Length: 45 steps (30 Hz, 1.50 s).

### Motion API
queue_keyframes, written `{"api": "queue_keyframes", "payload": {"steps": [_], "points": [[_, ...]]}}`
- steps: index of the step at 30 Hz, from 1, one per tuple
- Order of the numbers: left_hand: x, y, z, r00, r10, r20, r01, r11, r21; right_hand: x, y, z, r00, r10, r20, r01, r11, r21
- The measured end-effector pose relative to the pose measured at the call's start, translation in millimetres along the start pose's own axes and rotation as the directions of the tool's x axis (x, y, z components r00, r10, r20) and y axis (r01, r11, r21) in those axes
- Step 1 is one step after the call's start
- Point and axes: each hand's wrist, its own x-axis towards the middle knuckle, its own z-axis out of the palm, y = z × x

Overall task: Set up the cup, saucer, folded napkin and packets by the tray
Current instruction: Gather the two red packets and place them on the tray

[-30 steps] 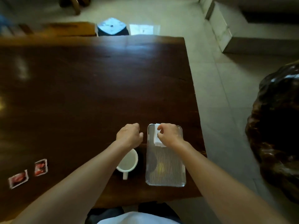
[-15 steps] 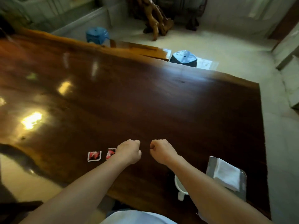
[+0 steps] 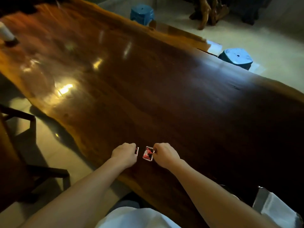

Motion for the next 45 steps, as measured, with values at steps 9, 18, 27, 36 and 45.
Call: {"api": "queue_keyframes", "payload": {"steps": [9,18,27,36,45], "points": [[51,-44,39,0.995,0.090,-0.037,-0.092,0.993,-0.072,52,-12,56,0.989,0.146,-0.005,-0.146,0.986,-0.078],[83,-58,62,0.990,0.143,-0.015,-0.143,0.990,-0.016,70,-19,96,0.947,0.311,-0.086,-0.319,0.940,-0.122],[85,-48,42,0.987,0.125,0.100,-0.104,0.975,-0.195,53,-22,71,0.926,0.376,-0.025,-0.359,0.900,0.246],[79,-4,-19,0.946,0.201,0.253,0.062,0.654,-0.754,-4,-7,10,0.824,0.566,0.003,-0.302,0.436,0.848],[50,49,-39,0.821,0.392,0.415,0.312,0.300,-0.901,-62,18,-15,0.812,0.584,-0.001,-0.074,0.104,0.992]]}}
